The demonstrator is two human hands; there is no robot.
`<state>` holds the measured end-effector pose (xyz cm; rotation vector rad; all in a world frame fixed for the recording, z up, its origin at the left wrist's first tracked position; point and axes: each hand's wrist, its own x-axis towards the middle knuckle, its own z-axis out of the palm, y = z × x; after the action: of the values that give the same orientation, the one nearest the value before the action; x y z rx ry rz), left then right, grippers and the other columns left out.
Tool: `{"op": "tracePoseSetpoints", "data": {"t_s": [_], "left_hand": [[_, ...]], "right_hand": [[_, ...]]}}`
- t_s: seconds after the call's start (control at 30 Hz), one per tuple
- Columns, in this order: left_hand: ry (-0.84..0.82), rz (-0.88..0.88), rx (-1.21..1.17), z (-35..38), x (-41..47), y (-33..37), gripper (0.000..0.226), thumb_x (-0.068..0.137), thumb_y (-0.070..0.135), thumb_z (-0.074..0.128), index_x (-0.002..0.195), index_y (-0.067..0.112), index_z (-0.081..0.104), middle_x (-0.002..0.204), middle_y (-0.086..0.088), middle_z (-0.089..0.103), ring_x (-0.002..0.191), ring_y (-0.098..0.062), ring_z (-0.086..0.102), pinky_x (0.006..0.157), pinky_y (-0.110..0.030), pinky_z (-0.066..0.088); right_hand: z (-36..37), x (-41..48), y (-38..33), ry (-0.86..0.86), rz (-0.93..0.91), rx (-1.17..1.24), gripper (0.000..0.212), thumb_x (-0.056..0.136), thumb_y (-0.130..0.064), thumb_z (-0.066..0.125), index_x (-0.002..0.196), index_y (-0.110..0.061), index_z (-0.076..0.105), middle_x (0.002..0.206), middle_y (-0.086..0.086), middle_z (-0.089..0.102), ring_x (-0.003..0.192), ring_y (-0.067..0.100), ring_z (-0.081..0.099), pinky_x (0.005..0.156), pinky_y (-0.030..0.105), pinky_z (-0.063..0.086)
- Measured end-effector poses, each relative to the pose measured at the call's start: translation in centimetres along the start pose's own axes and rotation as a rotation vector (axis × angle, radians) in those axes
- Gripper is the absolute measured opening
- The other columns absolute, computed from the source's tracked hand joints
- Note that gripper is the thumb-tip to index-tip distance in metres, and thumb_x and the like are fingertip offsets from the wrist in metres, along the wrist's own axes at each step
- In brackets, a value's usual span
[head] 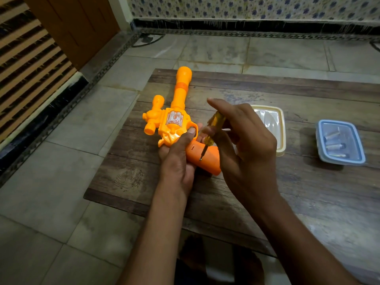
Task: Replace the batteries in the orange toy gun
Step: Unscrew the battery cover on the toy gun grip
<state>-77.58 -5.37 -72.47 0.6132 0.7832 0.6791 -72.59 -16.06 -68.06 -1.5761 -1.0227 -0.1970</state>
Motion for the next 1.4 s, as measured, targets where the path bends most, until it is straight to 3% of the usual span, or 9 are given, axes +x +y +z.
{"op": "tracePoseSetpoints", "data": {"t_s": [0.17,0.3,0.43,0.6,0.73,0.97,1.13,1.27,1.4], "left_hand": [[0.046,-0.006,0.003,-0.2,0.2,0.0,0.057,0.086,-0.003,0.072,0.14,0.007,0.056,0.121,-0.019,0.073,0.105,-0.034,0.074,0.068,-0.046,0.064],[-0.015,0.022,0.008,0.1,-0.1,0.1,0.037,0.09,-0.003,0.067,0.124,0.011,0.062,0.093,-0.007,0.08,0.087,-0.022,0.078,0.081,-0.046,0.063],[-0.034,0.028,-0.004,0.2,-0.3,0.1,0.033,0.091,-0.007,0.063,0.122,0.005,0.062,0.086,-0.008,0.079,0.078,-0.022,0.077,0.091,-0.055,0.057],[-0.004,0.018,-0.031,0.4,-0.6,0.4,0.049,0.089,-0.006,0.067,0.136,0.005,0.056,0.091,-0.009,0.079,0.081,-0.024,0.078,0.092,-0.058,0.058],[-0.014,0.0,-0.056,0.7,-1.0,0.5,0.037,0.093,-0.008,0.06,0.127,0.007,0.059,0.077,-0.005,0.079,0.071,-0.017,0.078,0.093,-0.053,0.055],[-0.006,-0.011,-0.051,0.8,-0.9,0.7,0.026,0.093,-0.008,0.061,0.11,0.011,0.062,0.074,-0.003,0.078,0.066,-0.015,0.076,0.081,-0.044,0.059],[-0.008,-0.007,-0.051,0.8,-0.9,0.7,0.029,0.093,-0.007,0.062,0.114,0.012,0.061,0.075,-0.003,0.079,0.069,-0.016,0.077,0.089,-0.052,0.055],[-0.009,-0.024,-0.068,0.8,-0.5,0.8,0.03,0.092,-0.01,0.06,0.116,0.008,0.061,0.079,-0.008,0.079,0.068,-0.021,0.078,0.075,-0.039,0.061],[-0.012,-0.015,-0.067,0.3,-0.2,1.0,0.032,0.092,-0.009,0.062,0.12,0.006,0.06,0.1,-0.019,0.077,0.077,-0.027,0.078,0.074,-0.038,0.061]], "right_hand": [[-0.2,-0.3,0.0,-0.042,0.039,0.117,0.042,0.098,0.0,0.052,0.14,0.003,0.053,0.114,0.011,0.069,0.105,0.023,0.07,0.087,0.043,0.056],[-0.1,-0.2,-0.2,-0.023,-0.001,0.027,0.03,0.097,-0.007,0.066,0.126,-0.001,0.064,0.105,0.01,0.066,0.094,0.021,0.065,0.079,0.039,0.055],[0.1,-0.2,0.3,-0.01,0.017,0.055,0.044,0.092,0.008,0.06,0.136,0.003,0.057,0.098,0.013,0.064,0.091,0.029,0.067,0.078,0.043,0.054],[-0.1,-0.3,0.1,-0.045,0.027,0.116,0.041,0.098,-0.001,0.055,0.138,0.0,0.055,0.109,0.011,0.065,0.101,0.027,0.067,0.082,0.046,0.054],[-0.1,-0.2,0.2,-0.011,-0.004,0.015,0.043,0.093,0.005,0.06,0.136,0.001,0.058,0.098,0.013,0.061,0.089,0.028,0.063,0.076,0.043,0.052],[-0.2,-0.5,0.6,-0.002,-0.02,0.041,0.047,0.091,0.013,0.056,0.137,0.005,0.054,0.1,0.015,0.062,0.091,0.034,0.067,0.078,0.047,0.053],[-0.1,-0.5,0.7,0.029,-0.032,0.046,0.041,0.095,0.009,0.054,0.136,0.006,0.054,0.102,0.016,0.063,0.094,0.032,0.068,0.08,0.046,0.055],[-0.3,-0.5,0.6,0.102,-0.005,0.075,0.028,0.094,0.015,0.056,0.121,0.007,0.059,0.104,0.013,0.068,0.1,0.025,0.072,0.083,0.044,0.059],[-0.3,-0.7,1.3,0.126,-0.044,-0.038,0.018,0.091,0.012,0.069,0.107,0.003,0.068,0.107,0.008,0.074,0.103,0.017,0.073,0.084,0.04,0.061]]}}
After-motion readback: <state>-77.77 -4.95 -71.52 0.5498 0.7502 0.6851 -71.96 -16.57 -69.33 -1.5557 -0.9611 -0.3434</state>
